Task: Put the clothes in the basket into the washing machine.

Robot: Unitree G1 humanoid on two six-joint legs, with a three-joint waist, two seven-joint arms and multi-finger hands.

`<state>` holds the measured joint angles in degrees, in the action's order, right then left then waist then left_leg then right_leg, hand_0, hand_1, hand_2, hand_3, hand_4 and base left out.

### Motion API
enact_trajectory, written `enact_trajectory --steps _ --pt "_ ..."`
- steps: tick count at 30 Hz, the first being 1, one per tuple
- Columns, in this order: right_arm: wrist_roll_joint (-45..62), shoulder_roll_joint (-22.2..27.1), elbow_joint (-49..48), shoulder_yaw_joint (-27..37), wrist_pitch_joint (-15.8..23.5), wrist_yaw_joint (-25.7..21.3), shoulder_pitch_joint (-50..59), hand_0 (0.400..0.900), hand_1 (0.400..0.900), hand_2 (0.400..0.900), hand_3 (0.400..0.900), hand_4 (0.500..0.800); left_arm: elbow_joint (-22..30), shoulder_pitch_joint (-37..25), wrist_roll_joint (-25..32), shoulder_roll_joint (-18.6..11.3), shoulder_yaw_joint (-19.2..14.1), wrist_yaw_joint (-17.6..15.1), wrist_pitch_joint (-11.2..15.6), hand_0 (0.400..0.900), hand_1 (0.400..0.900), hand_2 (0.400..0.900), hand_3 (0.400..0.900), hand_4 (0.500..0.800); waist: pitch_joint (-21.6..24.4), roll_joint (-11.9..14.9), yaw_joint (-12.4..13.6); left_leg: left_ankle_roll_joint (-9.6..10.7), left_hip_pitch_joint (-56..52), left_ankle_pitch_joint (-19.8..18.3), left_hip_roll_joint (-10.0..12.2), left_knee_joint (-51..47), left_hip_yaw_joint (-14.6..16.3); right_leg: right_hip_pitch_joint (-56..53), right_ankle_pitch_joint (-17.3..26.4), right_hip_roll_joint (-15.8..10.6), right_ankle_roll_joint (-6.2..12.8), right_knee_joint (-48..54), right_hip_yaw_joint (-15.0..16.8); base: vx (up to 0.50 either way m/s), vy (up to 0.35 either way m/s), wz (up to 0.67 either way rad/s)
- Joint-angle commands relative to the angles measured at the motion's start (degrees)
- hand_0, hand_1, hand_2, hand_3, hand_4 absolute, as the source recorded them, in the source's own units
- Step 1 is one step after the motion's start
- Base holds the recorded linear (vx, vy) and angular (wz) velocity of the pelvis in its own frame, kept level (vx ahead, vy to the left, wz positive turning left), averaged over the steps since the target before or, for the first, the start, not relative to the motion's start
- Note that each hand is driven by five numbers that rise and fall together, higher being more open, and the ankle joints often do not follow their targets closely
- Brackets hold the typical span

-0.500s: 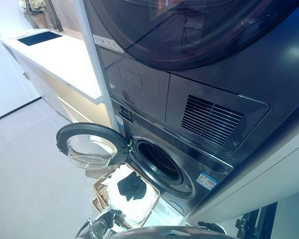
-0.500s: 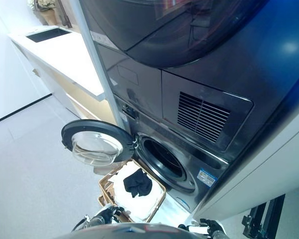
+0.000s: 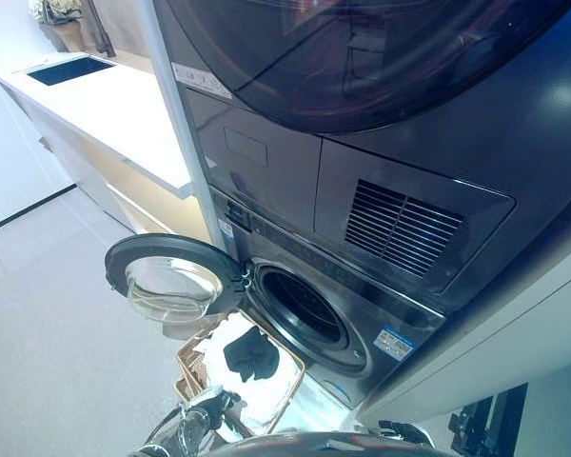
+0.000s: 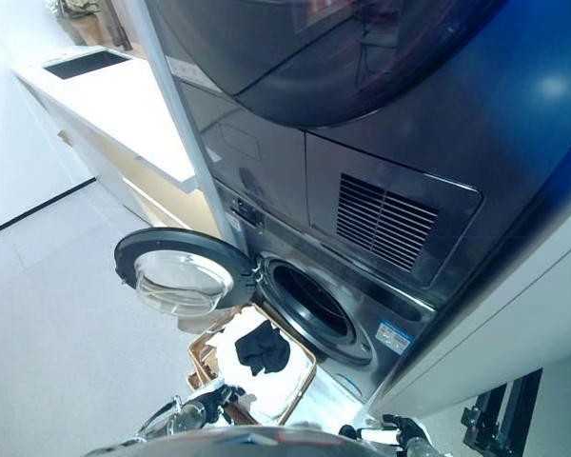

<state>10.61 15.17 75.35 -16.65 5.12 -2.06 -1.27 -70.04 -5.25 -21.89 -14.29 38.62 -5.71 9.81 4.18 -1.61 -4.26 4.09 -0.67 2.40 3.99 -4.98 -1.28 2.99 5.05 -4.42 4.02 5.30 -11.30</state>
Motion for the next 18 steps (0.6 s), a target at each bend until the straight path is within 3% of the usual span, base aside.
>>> enact_trajectory --steps 1,8,13,18 --pt "2.31 1.00 2.14 -1.95 2.57 -2.05 6.50 0.900 0.900 0.900 0.900 0.800 0.26 -9.79 -7.17 -3.28 0.96 -5.53 1.53 0.900 0.900 0.900 0.900 0.800 -2.04 3.15 -0.73 -1.82 4.30 -0.52 -3.64 -0.02 1.12 1.60 0.46 0.23 2.61 -0.52 2.41 -0.10 0.005 -0.06" --pt "6.69 5.18 2.32 -0.50 3.62 -5.44 12.85 0.900 0.900 0.900 0.900 0.800 2.39 -23.44 -10.82 -5.35 7.49 -10.54 0.20 0.900 0.900 0.900 0.900 0.800 -9.84 3.09 -1.90 -2.25 12.86 2.14 -3.54 0.82 1.70 10.77 2.44 0.25 2.46 -2.09 3.47 -0.15 0.030 -0.12" --pt "9.80 8.05 1.10 0.99 5.32 -7.82 15.16 0.900 0.900 0.900 0.900 0.800 1.87 -34.34 -15.65 -7.37 11.88 -14.91 -2.25 0.900 0.900 0.900 0.900 0.800 -14.97 3.48 -3.76 -3.16 22.99 0.68 -3.99 9.30 2.52 19.48 2.85 -0.48 1.92 -6.51 4.21 -0.11 0.047 -0.18" --pt "11.79 10.42 -0.29 3.27 6.63 -9.02 13.86 0.900 0.900 0.900 0.900 0.800 0.66 -41.97 -17.57 -8.43 14.22 -15.79 -4.12 0.900 0.900 0.900 0.900 0.800 -16.75 2.62 -5.62 -3.44 31.10 -1.16 -4.43 14.75 2.97 27.40 2.14 -0.97 1.50 -10.69 4.87 -0.05 0.054 -0.08"
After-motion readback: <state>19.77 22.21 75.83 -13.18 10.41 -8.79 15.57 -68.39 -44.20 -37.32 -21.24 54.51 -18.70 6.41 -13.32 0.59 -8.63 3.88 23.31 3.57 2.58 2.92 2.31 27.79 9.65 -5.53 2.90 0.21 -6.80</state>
